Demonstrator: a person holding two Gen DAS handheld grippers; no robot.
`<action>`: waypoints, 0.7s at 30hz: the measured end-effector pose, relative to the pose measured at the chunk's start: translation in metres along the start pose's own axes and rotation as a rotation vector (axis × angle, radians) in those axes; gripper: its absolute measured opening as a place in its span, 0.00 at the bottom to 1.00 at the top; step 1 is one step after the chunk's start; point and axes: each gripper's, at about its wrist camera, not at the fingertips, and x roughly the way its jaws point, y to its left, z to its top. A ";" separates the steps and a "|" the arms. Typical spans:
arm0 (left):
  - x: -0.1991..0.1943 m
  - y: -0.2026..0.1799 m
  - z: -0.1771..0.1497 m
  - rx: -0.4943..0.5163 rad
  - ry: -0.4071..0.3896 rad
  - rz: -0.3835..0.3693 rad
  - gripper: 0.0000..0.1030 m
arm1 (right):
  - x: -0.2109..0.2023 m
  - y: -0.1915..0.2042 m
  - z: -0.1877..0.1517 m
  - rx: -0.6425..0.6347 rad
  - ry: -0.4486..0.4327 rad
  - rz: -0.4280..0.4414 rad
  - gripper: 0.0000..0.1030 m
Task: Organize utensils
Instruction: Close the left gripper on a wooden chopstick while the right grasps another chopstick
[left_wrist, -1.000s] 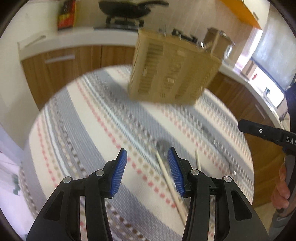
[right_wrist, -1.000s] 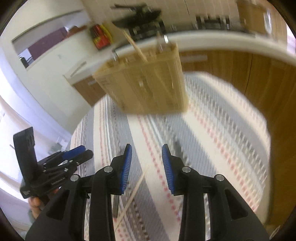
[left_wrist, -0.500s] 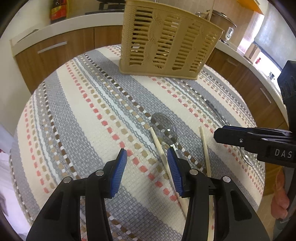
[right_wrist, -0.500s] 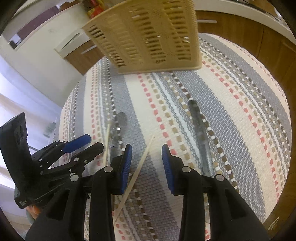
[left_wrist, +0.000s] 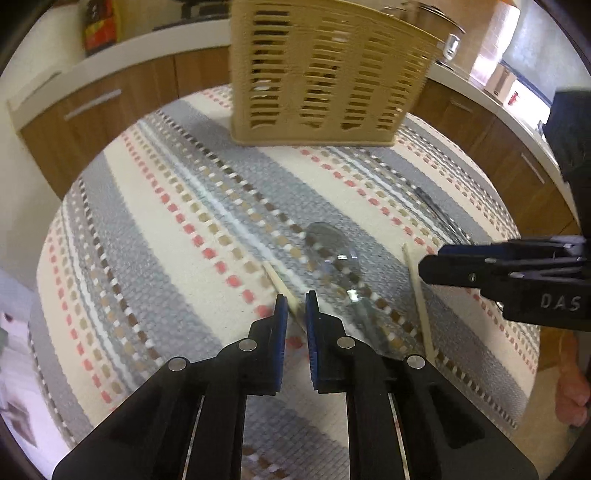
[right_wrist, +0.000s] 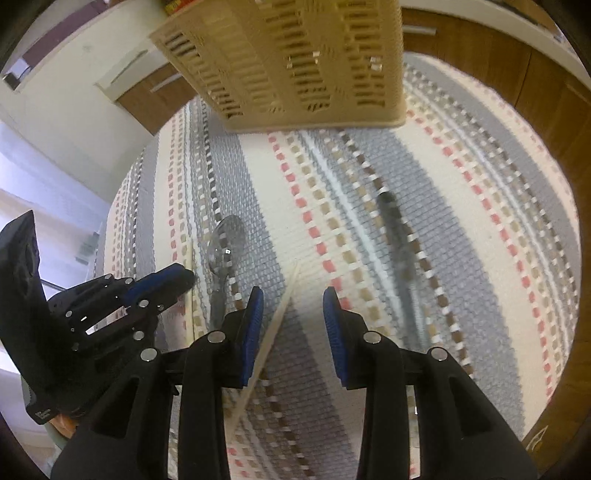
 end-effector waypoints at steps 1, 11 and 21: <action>0.000 0.005 0.001 -0.006 0.003 0.001 0.10 | 0.002 0.001 0.001 0.002 0.006 -0.005 0.30; -0.004 0.011 -0.001 0.146 0.031 0.027 0.08 | 0.027 0.034 0.004 -0.127 0.035 -0.132 0.07; -0.005 0.011 -0.001 0.192 0.086 -0.061 0.13 | 0.026 0.027 0.006 -0.138 0.101 -0.111 0.07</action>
